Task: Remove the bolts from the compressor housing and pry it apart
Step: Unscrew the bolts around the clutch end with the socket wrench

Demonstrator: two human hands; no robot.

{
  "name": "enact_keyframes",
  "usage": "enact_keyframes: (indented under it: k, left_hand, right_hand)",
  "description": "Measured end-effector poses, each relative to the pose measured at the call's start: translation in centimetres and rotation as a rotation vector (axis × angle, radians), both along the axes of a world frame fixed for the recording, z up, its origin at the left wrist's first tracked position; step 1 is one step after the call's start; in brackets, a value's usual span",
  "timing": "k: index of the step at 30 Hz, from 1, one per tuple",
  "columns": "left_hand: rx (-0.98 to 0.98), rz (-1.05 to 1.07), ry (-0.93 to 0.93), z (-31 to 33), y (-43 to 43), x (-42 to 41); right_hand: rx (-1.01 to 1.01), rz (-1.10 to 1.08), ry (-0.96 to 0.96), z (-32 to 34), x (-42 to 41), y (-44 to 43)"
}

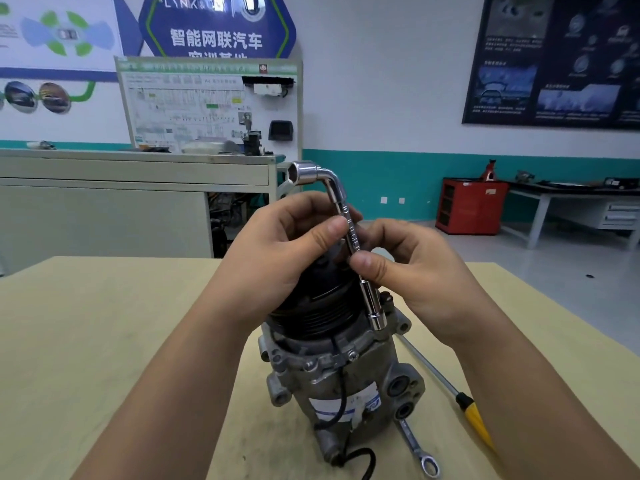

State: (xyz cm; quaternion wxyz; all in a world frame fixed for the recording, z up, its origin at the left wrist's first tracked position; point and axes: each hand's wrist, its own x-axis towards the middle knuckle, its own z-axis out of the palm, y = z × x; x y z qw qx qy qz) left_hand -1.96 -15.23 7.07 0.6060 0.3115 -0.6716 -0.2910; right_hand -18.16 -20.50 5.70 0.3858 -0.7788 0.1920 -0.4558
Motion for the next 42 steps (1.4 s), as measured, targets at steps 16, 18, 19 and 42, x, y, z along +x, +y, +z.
enact_keyframes:
  k: [16,18,19,42]
  left_hand:
    - [0.01,-0.001,-0.023,0.0,-0.07,-0.15]
    - [0.014,-0.002,-0.014,-0.01,-0.03,-0.1]
    - [0.015,0.005,-0.019,-0.02,0.02,-0.07]
    - [0.007,0.019,-0.062,0.03,0.16,-0.12]
  right_hand:
    - [0.005,0.004,-0.035,0.04,0.02,0.08]
    - [0.022,0.019,-0.025,0.08,0.01,0.05]
    - [0.024,0.02,-0.017,0.11,-0.02,0.08]
    - [0.01,0.019,-0.015,0.15,-0.2,0.26]
